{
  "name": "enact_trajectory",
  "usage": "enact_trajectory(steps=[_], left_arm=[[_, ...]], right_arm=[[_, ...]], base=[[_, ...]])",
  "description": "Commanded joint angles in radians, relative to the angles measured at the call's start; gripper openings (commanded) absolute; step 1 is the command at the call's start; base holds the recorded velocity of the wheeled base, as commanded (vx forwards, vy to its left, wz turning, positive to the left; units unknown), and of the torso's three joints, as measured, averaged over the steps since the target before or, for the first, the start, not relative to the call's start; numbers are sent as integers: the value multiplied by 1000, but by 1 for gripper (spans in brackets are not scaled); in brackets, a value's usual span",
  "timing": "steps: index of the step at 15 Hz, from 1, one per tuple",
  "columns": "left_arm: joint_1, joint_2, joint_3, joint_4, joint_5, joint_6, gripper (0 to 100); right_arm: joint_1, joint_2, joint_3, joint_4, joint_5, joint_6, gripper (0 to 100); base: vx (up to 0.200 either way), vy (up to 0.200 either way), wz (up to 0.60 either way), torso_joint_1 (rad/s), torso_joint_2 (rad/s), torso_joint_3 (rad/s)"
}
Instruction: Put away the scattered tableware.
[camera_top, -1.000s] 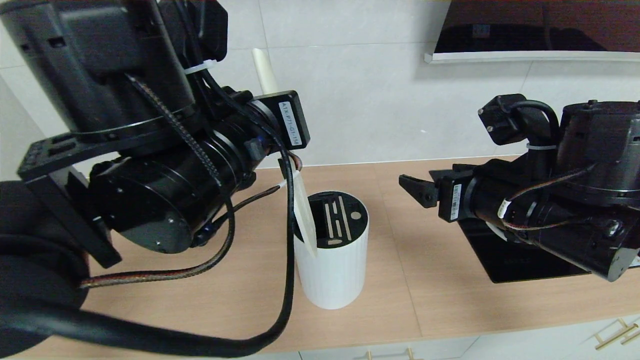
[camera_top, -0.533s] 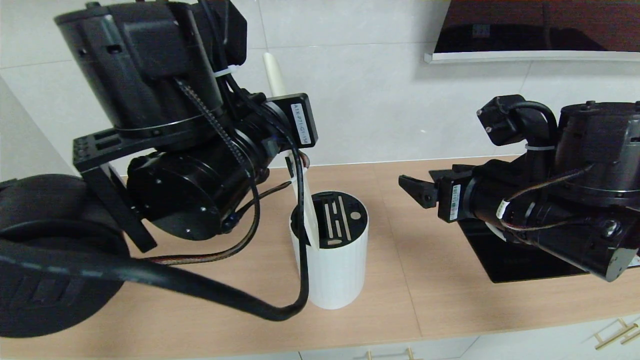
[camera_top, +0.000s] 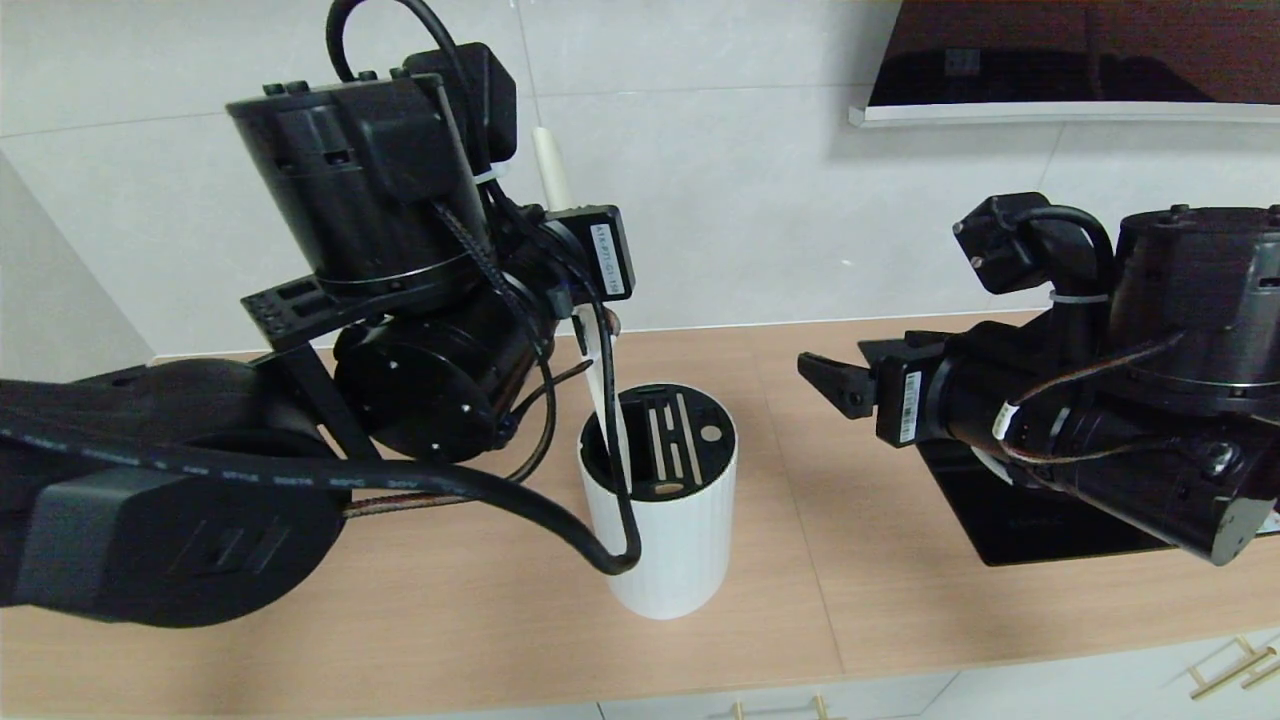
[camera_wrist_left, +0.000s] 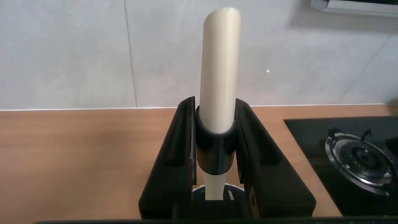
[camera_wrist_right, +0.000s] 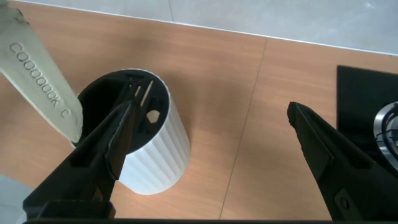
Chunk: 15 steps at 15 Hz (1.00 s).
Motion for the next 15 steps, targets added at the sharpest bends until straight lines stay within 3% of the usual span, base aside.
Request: enact_trajectory(steps=[1,5,10,15], left_arm=[[-1,21,1,-3,1,-1,0],[3,32,-6,-57,-2,29,0],[17,-14,-22,-64,-13,29,0],[20,72,-20,-115,-11,33,0]], right_arm=[[1,-1,0,-1,0,0,100],[2,0,0,-1,0,0,100],[4,2,3,-2,0,0,100],[4,0,3,-2,0,0,100]], base=[[0,0,0,0,0,0],[0,0,0,0,0,0],[0,0,0,0,0,0],[0,0,0,0,0,0]])
